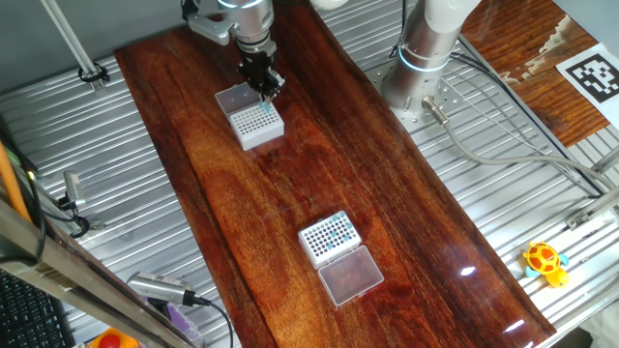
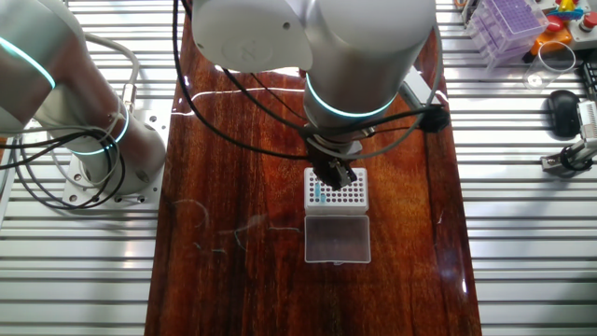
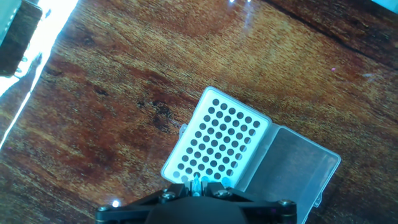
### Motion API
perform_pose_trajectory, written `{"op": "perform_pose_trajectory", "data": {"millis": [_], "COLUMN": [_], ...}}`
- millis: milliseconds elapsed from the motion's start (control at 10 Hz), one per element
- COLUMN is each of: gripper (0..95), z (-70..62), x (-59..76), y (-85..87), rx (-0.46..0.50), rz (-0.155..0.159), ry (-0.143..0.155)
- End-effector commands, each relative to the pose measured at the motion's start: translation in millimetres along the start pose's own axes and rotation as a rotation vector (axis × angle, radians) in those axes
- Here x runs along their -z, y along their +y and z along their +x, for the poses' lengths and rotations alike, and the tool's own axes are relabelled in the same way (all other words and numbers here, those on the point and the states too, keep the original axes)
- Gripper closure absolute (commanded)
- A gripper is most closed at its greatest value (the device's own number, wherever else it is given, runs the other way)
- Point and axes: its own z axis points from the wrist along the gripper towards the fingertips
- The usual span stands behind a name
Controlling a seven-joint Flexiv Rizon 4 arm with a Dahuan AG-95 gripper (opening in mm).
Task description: Transfer all medium pipette tips from one holder to another
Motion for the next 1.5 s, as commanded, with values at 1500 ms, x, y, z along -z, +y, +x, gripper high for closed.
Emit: {"op": "perform_pose_trajectory", "data": {"millis": [1500], "gripper": [76.0], "z": [-4.1], "x": [-19.1], "y": [-0.6], "rx": [-0.013], "rz": [0.01], "ry": [0.004]}}
